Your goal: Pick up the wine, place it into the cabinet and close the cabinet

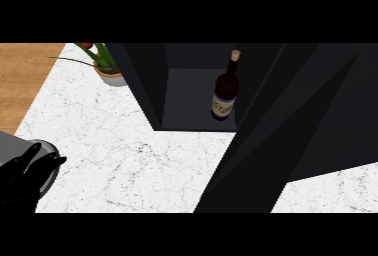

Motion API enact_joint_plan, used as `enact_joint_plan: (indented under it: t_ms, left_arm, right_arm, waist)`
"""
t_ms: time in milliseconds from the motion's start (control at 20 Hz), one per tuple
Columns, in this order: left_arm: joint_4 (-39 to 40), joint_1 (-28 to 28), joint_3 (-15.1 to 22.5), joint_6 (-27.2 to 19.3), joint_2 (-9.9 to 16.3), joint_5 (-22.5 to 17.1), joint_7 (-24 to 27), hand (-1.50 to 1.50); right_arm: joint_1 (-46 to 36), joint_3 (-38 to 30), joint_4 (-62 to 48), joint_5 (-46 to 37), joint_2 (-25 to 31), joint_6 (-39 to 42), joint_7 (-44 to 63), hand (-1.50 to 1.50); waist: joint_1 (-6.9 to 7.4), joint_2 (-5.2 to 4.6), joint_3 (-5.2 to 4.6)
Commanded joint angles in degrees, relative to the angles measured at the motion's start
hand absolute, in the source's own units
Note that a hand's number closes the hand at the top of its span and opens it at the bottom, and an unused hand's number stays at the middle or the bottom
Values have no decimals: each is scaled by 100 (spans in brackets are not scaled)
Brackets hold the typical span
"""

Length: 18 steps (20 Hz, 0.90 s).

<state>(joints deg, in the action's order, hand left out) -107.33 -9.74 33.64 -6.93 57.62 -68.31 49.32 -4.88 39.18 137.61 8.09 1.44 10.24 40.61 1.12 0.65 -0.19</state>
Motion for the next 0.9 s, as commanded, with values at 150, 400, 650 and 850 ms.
enact_joint_plan:
  t_ms: [150, 400, 650, 850]
  left_arm:
    - [378, -747, -792, 932, 612, -451, 273, -150]
    - [595, -1145, -951, 1318, 778, -331, 521, -150]
    - [810, -1217, -1220, 1895, 1044, -446, 473, -150]
    - [942, -1491, -1305, 2249, 1049, -404, 602, -150]
  right_arm:
    - [-1037, 1649, -498, -867, -137, -1449, 7, 150]
    - [-1987, 1671, -809, -1132, -121, -2450, 29, 150]
    - [-2545, 1260, -1142, -1122, -104, -3186, -343, 150]
    - [-3056, 916, -1326, -949, -98, -3679, -287, 150]
  waist:
    - [77, 3, -3]
    - [173, 25, -12]
    - [257, -14, -20]
    - [312, -19, -18]
